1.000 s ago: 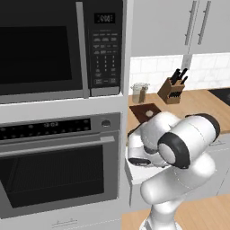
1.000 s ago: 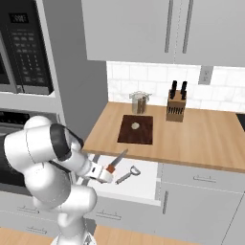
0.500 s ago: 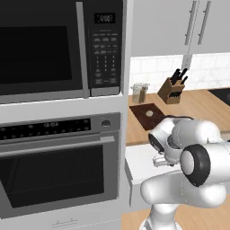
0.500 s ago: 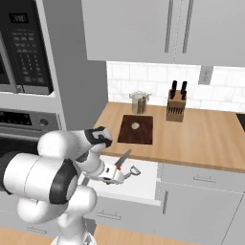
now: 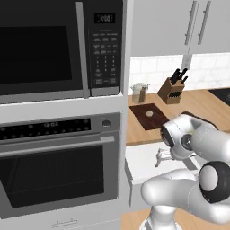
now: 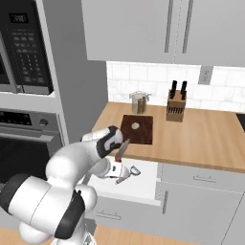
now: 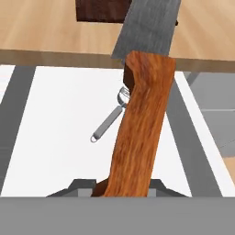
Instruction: Place the appropriate cutting tool for cutting the garlic skin on the cutting board.
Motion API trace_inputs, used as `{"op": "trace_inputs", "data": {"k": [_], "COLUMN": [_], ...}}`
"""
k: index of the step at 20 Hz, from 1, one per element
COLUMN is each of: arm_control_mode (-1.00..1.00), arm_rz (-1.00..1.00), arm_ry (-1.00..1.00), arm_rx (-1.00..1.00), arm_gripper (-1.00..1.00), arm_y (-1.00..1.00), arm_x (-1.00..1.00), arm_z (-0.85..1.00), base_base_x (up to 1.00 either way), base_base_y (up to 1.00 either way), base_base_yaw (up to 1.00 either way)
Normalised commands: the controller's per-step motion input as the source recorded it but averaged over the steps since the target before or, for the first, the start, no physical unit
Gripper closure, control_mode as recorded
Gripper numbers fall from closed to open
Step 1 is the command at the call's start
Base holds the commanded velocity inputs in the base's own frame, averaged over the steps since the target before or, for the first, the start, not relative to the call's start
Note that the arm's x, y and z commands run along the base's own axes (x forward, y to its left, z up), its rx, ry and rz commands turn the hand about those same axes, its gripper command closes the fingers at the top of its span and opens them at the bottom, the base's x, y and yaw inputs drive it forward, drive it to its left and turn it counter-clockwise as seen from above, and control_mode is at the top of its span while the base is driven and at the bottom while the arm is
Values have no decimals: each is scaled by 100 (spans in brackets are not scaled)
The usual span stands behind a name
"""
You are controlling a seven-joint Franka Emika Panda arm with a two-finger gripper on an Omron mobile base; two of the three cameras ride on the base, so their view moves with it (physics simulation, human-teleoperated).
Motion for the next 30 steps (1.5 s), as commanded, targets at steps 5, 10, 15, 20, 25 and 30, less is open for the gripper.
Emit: {"op": "trace_inputs", "data": {"k": [5, 10, 15, 20, 25, 30], "arm_control_mode": [-100, -100, -100, -100, -100, -100], "arm_rz": [0, 0, 0, 0, 0, -1], "arm_ry": [36, 39, 41, 39, 29, 8], "arm_rx": [4, 2, 4, 5, 1, -1], "arm_gripper": [100, 100, 100, 100, 100, 100], "arm_y": [-24, -18, -27, -44, -35, -5], "arm_x": [84, 92, 100, 93, 60, 36], "arm_z": [100, 100, 100, 87, 35, 3], "base_base_x": [0, 0, 0, 0, 0, 0], "base_base_y": [0, 0, 0, 0, 0, 0], "base_base_yaw": [0, 0, 0, 0, 0, 0]}}
